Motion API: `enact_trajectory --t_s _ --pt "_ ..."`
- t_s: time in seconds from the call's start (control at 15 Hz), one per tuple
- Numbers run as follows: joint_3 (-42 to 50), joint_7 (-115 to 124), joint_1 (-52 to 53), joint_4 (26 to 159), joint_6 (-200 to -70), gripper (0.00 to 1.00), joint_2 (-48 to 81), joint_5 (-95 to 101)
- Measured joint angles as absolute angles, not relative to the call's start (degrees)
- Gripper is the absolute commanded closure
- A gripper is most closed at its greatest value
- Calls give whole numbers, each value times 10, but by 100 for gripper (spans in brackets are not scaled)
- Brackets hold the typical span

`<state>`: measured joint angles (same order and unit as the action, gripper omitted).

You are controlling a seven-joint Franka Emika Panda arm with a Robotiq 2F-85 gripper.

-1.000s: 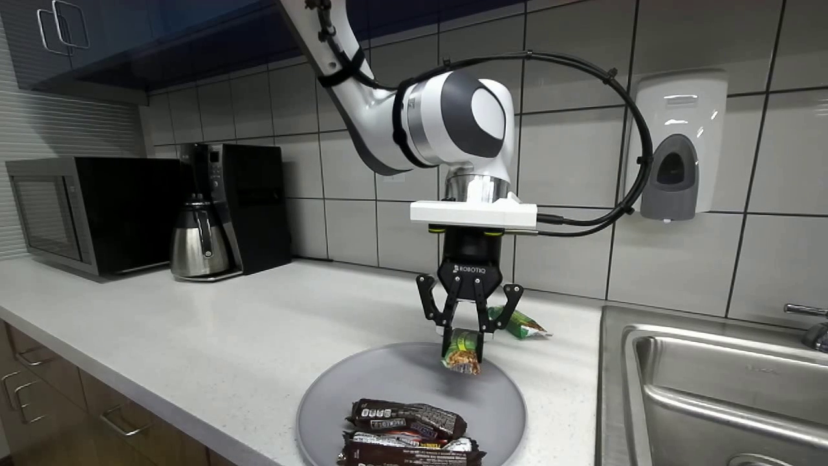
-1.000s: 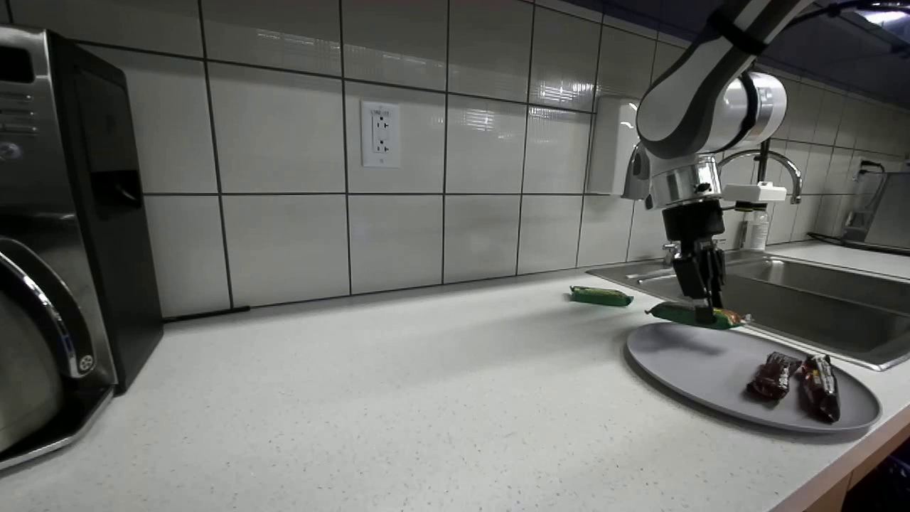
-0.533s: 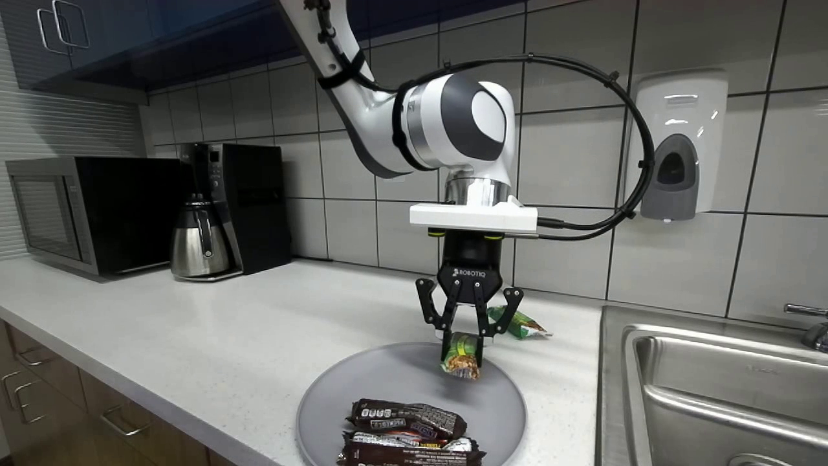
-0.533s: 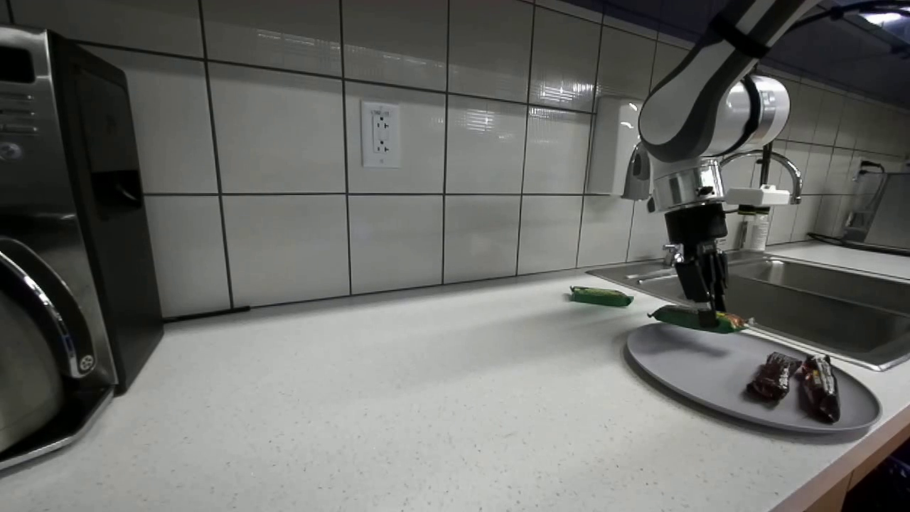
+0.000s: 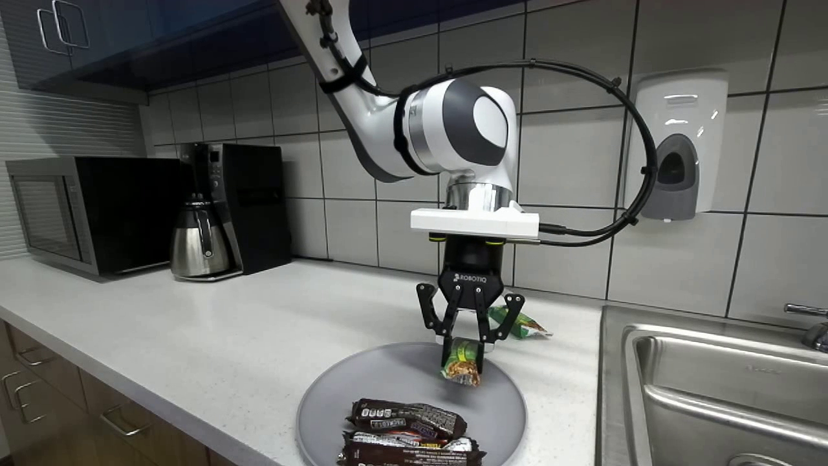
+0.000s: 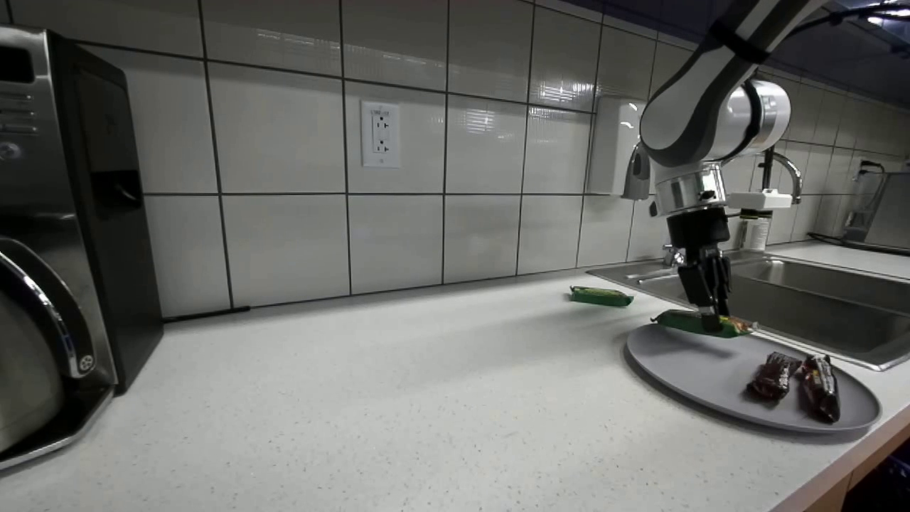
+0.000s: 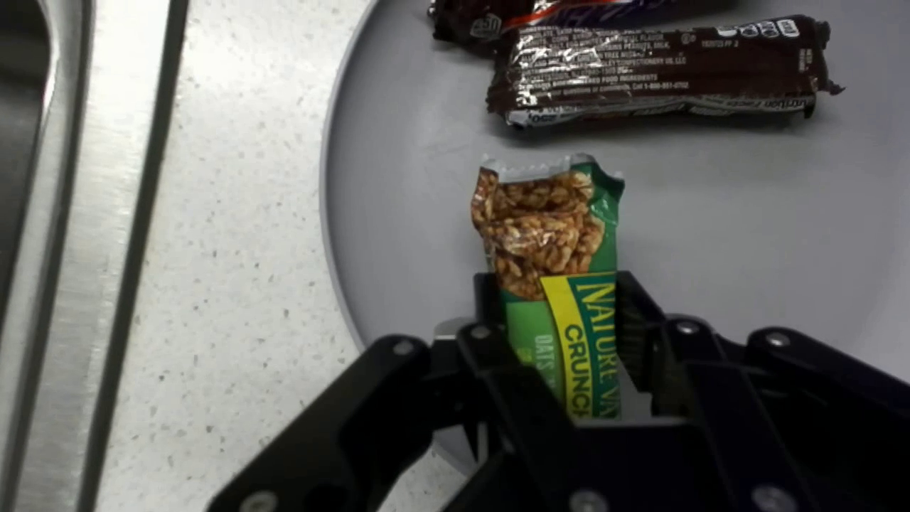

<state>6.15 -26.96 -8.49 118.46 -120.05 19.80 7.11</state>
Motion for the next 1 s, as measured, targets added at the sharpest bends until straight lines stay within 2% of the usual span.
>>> enact_trajectory --t_s 0.07,0.4,1.0 --pt "62 -270 -85 1185 -1201 33 198 71" --pt "65 -267 -87 1185 -1201 0 199 71" --pt "65 -262 -87 1174 -1201 0 197 74"
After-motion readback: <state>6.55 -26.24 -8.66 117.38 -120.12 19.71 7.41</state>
